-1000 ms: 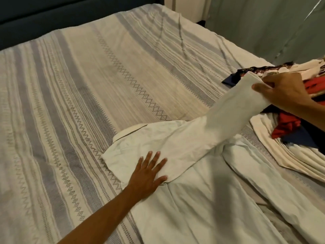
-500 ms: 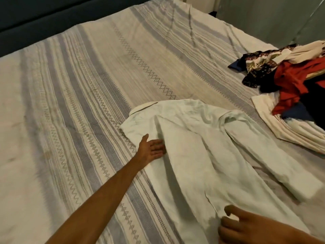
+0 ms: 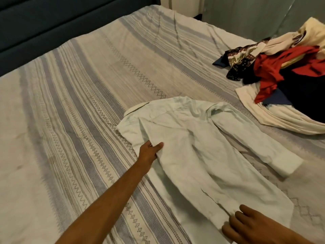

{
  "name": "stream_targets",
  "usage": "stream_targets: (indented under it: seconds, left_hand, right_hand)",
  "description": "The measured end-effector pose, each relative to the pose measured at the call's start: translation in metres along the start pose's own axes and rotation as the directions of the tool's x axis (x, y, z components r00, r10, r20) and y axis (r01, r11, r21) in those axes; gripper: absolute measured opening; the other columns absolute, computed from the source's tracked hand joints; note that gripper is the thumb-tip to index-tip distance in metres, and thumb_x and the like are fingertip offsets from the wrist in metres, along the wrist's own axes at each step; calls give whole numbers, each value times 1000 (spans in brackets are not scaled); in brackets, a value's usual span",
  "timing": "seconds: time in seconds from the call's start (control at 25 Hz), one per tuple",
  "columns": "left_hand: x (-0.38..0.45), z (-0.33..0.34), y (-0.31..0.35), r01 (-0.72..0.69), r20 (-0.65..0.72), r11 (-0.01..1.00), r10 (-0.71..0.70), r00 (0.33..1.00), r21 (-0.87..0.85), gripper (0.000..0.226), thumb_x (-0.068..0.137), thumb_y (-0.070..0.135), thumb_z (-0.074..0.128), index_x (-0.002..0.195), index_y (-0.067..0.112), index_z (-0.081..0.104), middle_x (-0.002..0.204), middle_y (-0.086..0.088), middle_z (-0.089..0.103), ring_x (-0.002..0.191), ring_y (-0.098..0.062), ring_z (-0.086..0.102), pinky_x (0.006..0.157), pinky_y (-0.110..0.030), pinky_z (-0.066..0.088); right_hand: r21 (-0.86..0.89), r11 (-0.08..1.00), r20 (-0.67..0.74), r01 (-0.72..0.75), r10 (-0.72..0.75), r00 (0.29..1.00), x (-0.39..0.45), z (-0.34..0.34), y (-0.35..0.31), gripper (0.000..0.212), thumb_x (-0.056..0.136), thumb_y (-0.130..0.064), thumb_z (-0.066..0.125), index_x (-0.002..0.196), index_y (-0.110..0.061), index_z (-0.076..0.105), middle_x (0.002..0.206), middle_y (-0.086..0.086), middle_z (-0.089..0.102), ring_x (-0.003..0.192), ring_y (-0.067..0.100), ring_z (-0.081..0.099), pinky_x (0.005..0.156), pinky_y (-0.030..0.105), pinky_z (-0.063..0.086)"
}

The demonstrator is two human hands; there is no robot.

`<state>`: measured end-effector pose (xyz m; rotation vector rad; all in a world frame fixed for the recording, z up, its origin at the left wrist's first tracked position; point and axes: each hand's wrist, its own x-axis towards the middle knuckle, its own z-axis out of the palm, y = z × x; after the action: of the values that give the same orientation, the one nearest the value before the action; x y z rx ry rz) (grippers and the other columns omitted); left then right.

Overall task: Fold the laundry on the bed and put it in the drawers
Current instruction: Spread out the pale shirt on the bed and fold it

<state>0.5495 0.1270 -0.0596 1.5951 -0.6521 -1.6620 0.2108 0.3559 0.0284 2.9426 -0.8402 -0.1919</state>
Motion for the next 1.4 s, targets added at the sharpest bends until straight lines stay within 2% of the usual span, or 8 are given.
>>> stream_targets:
  seconds: [0.28, 0.6, 0.84, 1.12, 1.28, 1.32, 1.36, 1.4]
  left_hand:
    - [0, -37, -21, 190, -78, 981, -187, 979, 36, 29, 97, 11, 72, 122, -1, 66, 120, -18, 72, 99, -25, 71, 72, -30, 64]
    - [26, -15, 4, 68, -7, 984, -70, 998, -165, 26, 102, 9, 62, 127, 12, 65, 125, -9, 72, 105, -22, 70, 84, -37, 63]
    - [27, -38, -23, 234, -115, 971, -228, 967, 48, 22, 100, 6, 65, 122, 5, 64, 111, -12, 70, 89, -20, 66, 94, -43, 56]
    - [23, -51, 8, 42, -72, 987, -53, 996, -152, 42, 94, 4, 69, 134, 15, 63, 116, -6, 74, 97, -24, 71, 78, -42, 63]
    - [28, -66, 23, 197, -68, 979, -194, 979, 43, 37, 95, -9, 61, 126, 9, 64, 119, -17, 71, 97, -31, 69, 68, -40, 65]
    - [29, -71, 22, 220, -101, 972, -211, 972, 88, 30, 95, -9, 62, 120, 6, 66, 114, -19, 71, 88, -29, 69, 59, -35, 64]
    - [31, -77, 22, 204, -127, 971, -188, 974, 126, 23, 94, -7, 64, 115, 5, 67, 108, -20, 72, 77, -27, 69, 53, -32, 61]
    - [30, -82, 20, 148, -169, 969, -116, 979, 196, 20, 94, -3, 67, 113, 4, 67, 104, -22, 72, 71, -25, 68, 53, -32, 59]
  right_hand:
    - [21, 999, 402, -29, 18, 916, -19, 74, -45, 36, 68, -24, 82, 82, -18, 49, 52, 1, 40, 39, 23, 36, 52, 33, 30]
    - [-19, 999, 388, -26, 31, 921, -14, 57, -112, 18, 75, 1, 65, 76, -11, 52, 54, 6, 39, 45, 22, 34, 58, 32, 43]
    - [72, 979, 651, -191, 98, 752, -11, 97, -128, 32, 53, -14, 92, 58, -18, 60, 48, 0, 50, 39, 19, 36, 50, 33, 34]
    - [238, 952, 604, -190, 8, 797, -8, 74, -103, 31, 54, -31, 90, 63, -28, 61, 52, -9, 53, 43, 14, 49, 54, 28, 47]
    - [173, 857, 562, -486, 319, 763, -3, 92, -89, 10, 59, -48, 77, 58, -41, 69, 46, -18, 57, 41, -1, 55, 56, 14, 46]
    - [159, 832, 533, -531, 380, 756, -7, 107, -88, 20, 65, -53, 77, 77, -37, 74, 48, -20, 59, 42, -8, 53, 61, 11, 42]
    - [281, 798, 369, -533, 423, 828, -10, 130, -83, 40, 82, -55, 71, 81, -52, 31, 65, -27, 67, 54, -20, 54, 73, 7, 37]
    - [295, 790, 271, -537, 470, 840, -5, 143, -85, 93, 104, -50, 49, 157, -1, -11, 104, -29, 72, 84, -35, 50, 88, 2, 31]
